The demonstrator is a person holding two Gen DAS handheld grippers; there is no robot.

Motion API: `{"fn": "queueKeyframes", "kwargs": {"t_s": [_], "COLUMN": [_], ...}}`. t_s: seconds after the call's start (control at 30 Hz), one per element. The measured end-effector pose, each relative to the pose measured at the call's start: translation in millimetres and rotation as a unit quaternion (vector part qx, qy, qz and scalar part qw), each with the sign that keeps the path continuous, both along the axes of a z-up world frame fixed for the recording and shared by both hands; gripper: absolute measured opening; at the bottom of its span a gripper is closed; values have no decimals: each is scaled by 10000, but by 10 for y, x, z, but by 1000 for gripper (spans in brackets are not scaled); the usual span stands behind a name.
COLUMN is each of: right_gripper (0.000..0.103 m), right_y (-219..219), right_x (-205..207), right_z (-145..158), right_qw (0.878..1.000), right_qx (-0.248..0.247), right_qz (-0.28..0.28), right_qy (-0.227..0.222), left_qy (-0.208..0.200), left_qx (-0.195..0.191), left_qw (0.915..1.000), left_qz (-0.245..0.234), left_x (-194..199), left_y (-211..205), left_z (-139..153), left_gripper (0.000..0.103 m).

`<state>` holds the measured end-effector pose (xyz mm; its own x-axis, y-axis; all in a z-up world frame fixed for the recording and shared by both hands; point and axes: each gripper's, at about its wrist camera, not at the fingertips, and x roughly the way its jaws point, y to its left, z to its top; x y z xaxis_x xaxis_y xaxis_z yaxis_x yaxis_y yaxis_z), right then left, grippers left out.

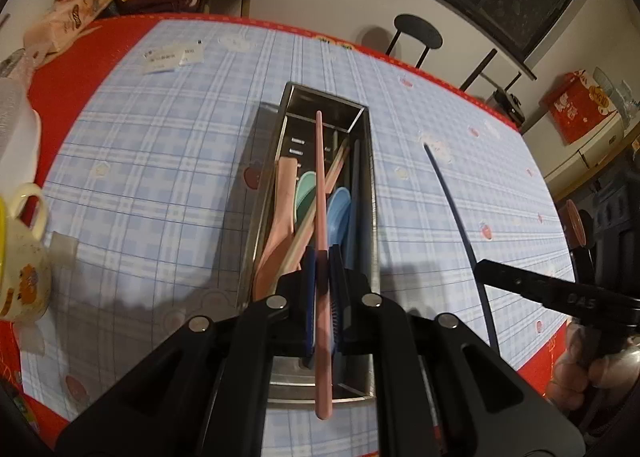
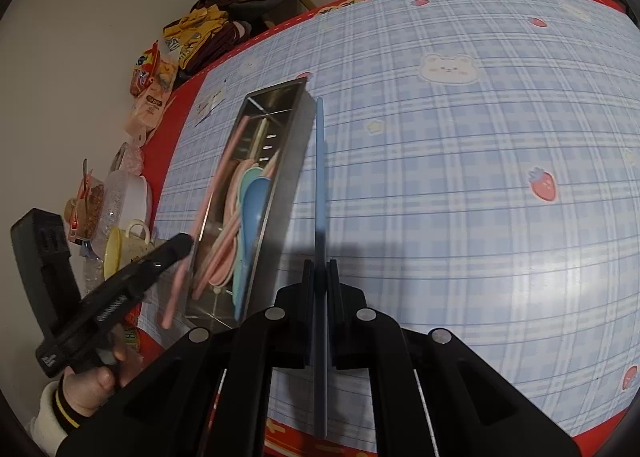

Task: Organize utensils
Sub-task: 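Carry the pink and blue chopsticks into the steel caddy and open both grippers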

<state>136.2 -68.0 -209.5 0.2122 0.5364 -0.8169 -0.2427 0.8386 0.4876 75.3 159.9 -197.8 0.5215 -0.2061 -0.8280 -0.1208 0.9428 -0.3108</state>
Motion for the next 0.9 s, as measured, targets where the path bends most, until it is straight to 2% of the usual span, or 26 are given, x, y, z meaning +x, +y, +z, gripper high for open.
{"fn": "queueKeyframes", "kwargs": {"t_s": [0.1, 0.17, 0.2, 0.23, 0.37, 0.43, 0.57, 0.9], "right_gripper": [6, 6, 6, 6, 6, 6, 6, 6], "right_y": [95, 144, 158, 177, 277, 359, 581, 944], "right_x": [25, 36, 41, 45, 75, 109, 186, 331], "right_z": [5, 2, 0, -4, -28, -37, -36, -122], "right_qw": [10000, 10000, 10000, 10000, 9998, 9996, 9991, 9972], "right_qx": [-17, -30, -33, -36, -39, -7, 87, 83], "right_qz": [25, 23, 17, 4, -16, -16, -50, -252], "right_qy": [18, 50, 66, 89, 212, 293, 414, 704], "left_qy": [149, 168, 131, 94, -116, -218, -340, -382], "left_qx": [-57, -58, -109, -148, -166, -163, -156, -177], "left_qw": [9998, 9997, 9998, 9998, 9998, 9995, 9990, 9980], "left_qz": [-152, -172, -137, -106, 45, 164, 263, 464], "left_x": [68, 86, 80, 76, -16, -81, -186, -390], "left_y": [-2, 23, 66, 96, 233, 308, 396, 593], "left_z": [-101, -120, -106, -87, 43, 111, 201, 277], "left_gripper": [11, 22, 33, 38, 40, 47, 52, 54]}}
